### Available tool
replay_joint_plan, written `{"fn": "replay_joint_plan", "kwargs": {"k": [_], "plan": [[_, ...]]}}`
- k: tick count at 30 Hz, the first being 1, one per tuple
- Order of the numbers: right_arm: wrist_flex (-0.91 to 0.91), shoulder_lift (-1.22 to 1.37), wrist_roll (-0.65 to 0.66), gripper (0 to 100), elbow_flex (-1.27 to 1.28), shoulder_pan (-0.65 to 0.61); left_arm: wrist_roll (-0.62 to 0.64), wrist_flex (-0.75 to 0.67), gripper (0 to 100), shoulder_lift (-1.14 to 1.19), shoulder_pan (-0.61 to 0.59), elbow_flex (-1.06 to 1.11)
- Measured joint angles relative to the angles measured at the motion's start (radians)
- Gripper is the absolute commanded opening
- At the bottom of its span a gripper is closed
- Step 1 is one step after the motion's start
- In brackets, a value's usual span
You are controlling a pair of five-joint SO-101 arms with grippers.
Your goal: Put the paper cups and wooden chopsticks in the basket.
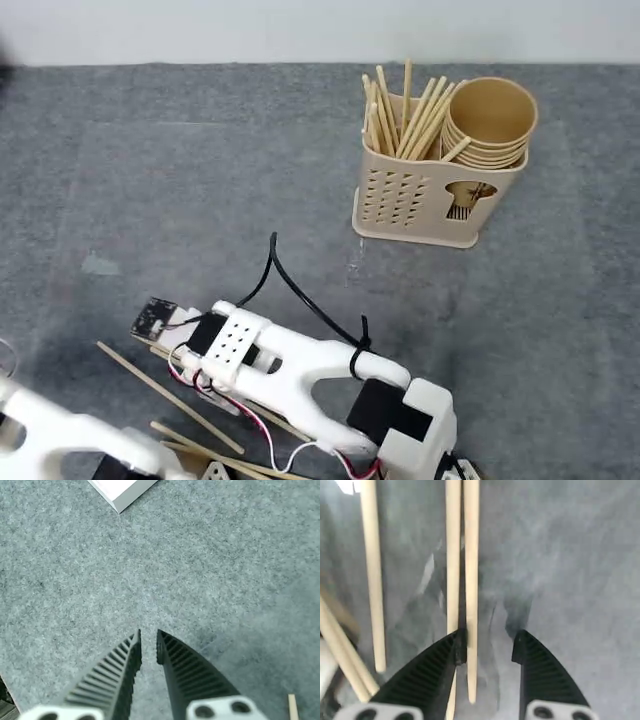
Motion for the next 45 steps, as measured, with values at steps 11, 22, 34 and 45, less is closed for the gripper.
{"fn": "replay_joint_plan", "kwargs": {"k": [11, 22, 34, 45], "plan": [[-0.087, 0.000, -0.008, 14.8, 0.009, -0.008, 0.000, -0.002, 5, 0.000, -0.020, 0.000], [-0.087, -0.103, -0.008, 14.7, 0.008, -0.017, 0.000, -0.002, 5, 0.000, -0.020, 0.000], [-0.098, -0.037, -0.011, 14.7, 0.008, -0.017, 0.000, -0.002, 5, 0.000, -0.020, 0.000], [-0.112, -0.031, -0.011, 14.7, 0.008, -0.018, 0.000, 0.006, 5, 0.000, -0.020, -0.063]]}}
